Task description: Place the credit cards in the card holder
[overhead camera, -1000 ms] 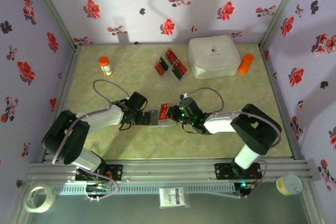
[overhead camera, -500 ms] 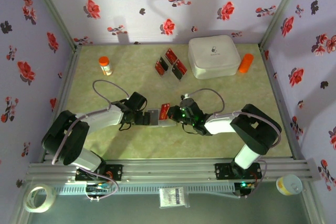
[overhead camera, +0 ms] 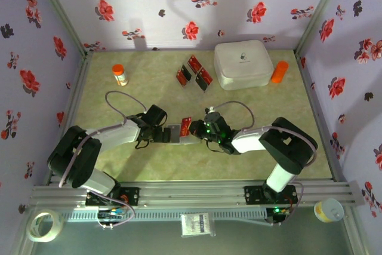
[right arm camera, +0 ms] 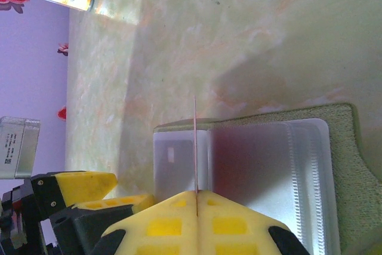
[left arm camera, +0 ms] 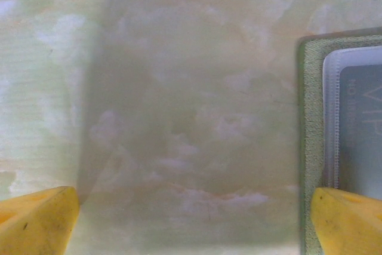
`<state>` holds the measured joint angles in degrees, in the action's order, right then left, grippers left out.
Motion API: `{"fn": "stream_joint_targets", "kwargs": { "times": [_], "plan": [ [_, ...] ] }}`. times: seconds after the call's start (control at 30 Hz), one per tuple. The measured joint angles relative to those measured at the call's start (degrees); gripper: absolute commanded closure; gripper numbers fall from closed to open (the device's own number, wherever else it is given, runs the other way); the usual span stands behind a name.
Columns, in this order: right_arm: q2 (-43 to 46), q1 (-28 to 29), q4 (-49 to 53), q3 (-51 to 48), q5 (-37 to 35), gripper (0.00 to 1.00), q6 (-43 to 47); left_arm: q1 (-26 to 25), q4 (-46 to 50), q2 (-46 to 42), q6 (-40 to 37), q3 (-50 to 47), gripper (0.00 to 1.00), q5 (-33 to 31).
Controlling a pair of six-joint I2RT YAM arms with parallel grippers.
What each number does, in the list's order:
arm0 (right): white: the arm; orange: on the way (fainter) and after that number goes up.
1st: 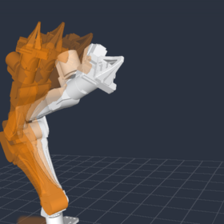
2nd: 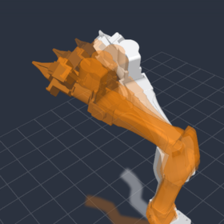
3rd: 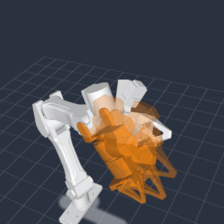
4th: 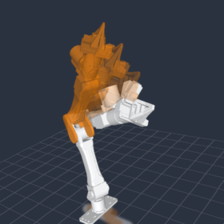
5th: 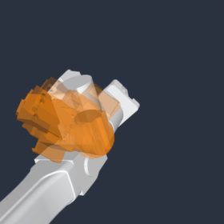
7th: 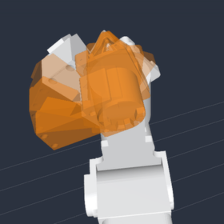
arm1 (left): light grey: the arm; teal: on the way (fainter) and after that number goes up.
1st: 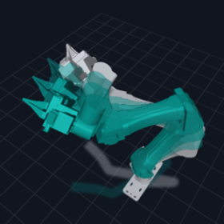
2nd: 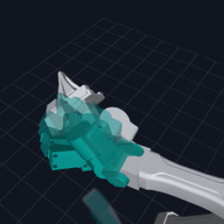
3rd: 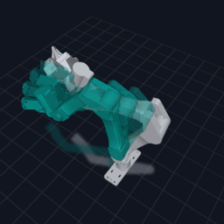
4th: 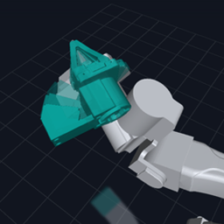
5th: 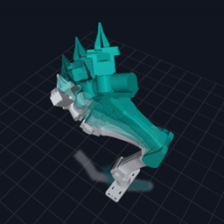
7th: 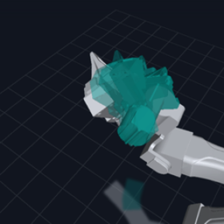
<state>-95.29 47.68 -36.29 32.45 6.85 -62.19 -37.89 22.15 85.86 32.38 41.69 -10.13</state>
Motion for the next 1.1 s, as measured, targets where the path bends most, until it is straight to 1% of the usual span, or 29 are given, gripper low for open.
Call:
{"fn": "stream_joint_targets", "kwargs": {
  "times": [0.53, 0.7, 0.83, 1.1],
  "plan": [
    [-1.7, -0.07, -4.74, -2.54, 0.31, 1.0, -2.45, 0.0, 0.0, -0.09, 0.02, -0.09, 0.0, -0.02],
    [-1.9, -0.04, -5.6, -2.56, 0.96, 1.0, -2.86, 0.0, 1.46, -1.33, 0.02, -0.07, 0.0, -0.26],
    [-1.9, -0.04, -5.68, -2.69, 1.11, 1.0, -2.89, 0.0, 3.61, -2.78, 0.0, 1.92, 0.0, -0.22],
    [-1.9, -0.04, -5.9, -3.28, 1.14, 1.0, -2.93, 0.0, 3.58, -2.45, -0.02, 6.21, 0.0, 0.24]
  ]
}}
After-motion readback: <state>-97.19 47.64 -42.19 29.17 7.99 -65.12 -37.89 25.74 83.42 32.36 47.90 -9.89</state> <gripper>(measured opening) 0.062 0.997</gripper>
